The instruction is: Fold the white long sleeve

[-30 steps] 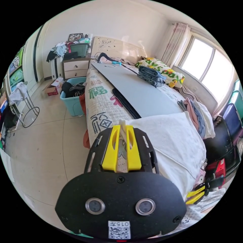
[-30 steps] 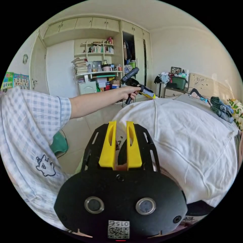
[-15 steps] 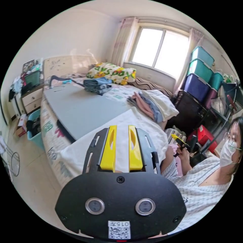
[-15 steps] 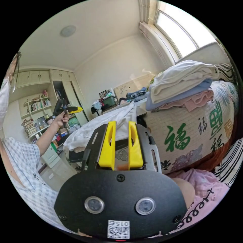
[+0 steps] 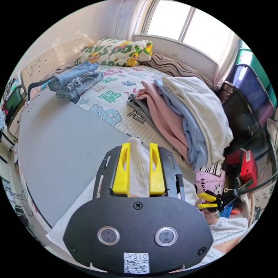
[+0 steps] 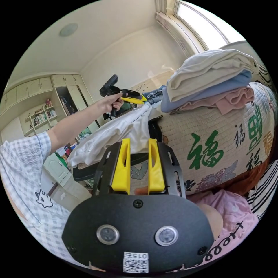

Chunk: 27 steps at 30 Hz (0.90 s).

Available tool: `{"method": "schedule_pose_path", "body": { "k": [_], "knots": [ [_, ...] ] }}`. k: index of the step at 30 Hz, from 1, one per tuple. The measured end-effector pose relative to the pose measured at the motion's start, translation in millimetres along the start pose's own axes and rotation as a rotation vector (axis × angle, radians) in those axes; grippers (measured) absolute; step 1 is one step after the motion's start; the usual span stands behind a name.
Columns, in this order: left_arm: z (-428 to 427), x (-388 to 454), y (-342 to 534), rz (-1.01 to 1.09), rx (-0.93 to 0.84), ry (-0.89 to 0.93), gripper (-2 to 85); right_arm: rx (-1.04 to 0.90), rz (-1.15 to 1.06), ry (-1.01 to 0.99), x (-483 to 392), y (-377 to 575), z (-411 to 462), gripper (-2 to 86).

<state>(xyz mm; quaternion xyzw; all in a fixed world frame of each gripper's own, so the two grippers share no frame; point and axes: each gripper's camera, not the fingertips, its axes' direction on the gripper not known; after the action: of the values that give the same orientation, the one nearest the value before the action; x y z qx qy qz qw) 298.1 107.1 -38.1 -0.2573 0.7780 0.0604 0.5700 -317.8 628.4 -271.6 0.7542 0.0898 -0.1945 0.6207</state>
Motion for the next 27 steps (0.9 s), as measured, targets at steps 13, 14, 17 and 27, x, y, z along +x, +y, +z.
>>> {"method": "schedule_pose_path", "body": {
  "k": [13,14,17,27],
  "knots": [
    [45.5,-4.9,-44.0,0.023,-0.109,-0.14,3.5,-0.04,-0.008,-0.106,2.8,-17.7,-12.8,1.2],
    [41.8,-5.3,-43.2,0.029,-0.105,-0.143,2.8,-0.034,-0.004,-0.117,4.3,-17.4,-17.0,0.8],
    [24.2,-4.8,-38.7,0.039,-0.055,-0.151,2.0,0.008,-0.014,-0.095,4.5,-14.8,-34.0,0.0],
    [-61.3,-15.2,-13.2,0.018,0.205,0.086,1.2,0.18,-0.037,0.05,-0.7,-23.8,-119.6,-0.8]
  ]
}}
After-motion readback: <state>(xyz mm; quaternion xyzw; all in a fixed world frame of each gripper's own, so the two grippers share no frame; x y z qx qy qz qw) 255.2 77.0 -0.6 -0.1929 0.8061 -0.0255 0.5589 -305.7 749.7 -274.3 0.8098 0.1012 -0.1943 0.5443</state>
